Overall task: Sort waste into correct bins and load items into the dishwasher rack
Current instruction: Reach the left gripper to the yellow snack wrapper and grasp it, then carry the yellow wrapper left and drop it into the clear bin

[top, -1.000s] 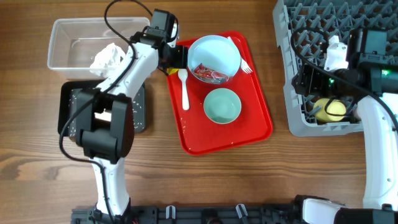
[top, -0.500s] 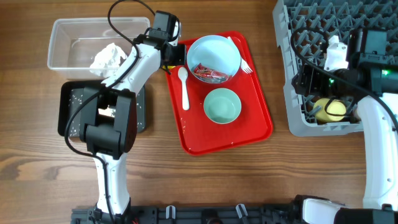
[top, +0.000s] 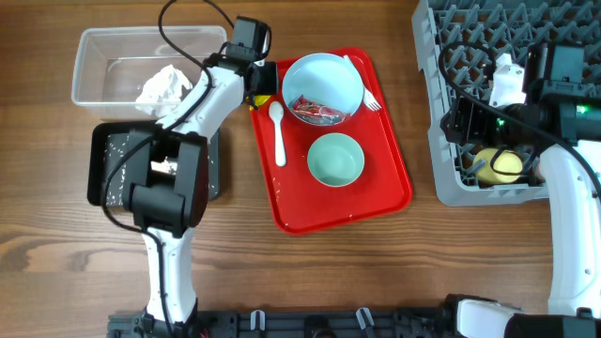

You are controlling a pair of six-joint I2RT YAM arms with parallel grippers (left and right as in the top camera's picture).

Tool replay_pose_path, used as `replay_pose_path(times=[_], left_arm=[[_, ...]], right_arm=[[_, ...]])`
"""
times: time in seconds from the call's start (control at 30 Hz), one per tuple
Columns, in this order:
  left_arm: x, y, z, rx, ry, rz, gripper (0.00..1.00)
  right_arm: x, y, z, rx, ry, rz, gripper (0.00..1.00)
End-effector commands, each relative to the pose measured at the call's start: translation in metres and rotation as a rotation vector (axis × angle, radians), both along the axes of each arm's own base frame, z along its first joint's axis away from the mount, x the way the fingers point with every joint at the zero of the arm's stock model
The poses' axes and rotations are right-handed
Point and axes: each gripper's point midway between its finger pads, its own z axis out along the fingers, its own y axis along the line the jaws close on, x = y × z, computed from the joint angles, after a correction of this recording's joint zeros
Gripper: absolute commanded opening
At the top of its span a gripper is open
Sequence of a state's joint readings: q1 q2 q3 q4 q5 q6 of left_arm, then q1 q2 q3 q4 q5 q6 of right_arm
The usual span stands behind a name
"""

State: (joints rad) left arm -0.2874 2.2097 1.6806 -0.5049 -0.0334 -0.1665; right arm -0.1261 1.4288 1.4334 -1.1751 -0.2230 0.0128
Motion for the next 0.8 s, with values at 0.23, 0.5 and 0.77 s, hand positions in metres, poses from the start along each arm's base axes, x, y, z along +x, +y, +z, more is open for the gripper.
replay_pose_path(times=[0.23, 0.5, 0.77], left_arm=[[-0.001, -0.004, -0.034, 0.027, 0.039, 0.0, 0.04], [-0.004, -0.005, -0.012, 0.019, 0.025, -0.003, 0.04], [-0.015, -0.001, 0.124, -0.04, -0.169, -0.001, 0.04]], right_arm=[[0.0, -0.004, 0.006, -0.024, -0.018, 0.003, 0.84], [0.0, -0.004, 0.006, -0.023, -0.017, 0.003, 0.84], [0.0, -0.004, 0.006, -0.024, -0.018, 0.003, 0.84]])
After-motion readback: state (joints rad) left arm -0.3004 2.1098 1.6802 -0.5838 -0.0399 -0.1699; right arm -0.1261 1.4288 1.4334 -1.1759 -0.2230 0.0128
